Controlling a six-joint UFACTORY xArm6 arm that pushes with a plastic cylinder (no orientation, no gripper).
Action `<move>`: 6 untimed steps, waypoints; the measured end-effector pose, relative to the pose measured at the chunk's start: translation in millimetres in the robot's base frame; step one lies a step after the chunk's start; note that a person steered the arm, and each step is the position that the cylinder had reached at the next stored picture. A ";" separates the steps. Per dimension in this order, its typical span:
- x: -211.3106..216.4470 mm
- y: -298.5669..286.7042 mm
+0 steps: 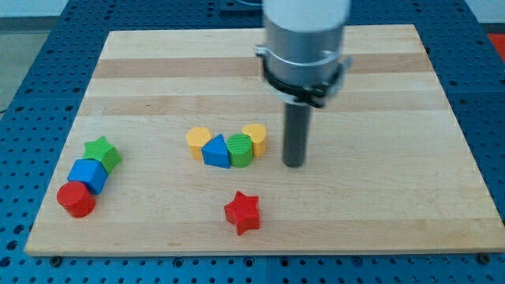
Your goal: Push the blue triangle upwards
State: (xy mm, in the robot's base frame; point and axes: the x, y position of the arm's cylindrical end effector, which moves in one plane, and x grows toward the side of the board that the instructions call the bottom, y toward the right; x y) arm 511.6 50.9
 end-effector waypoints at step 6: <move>6.9 -201.0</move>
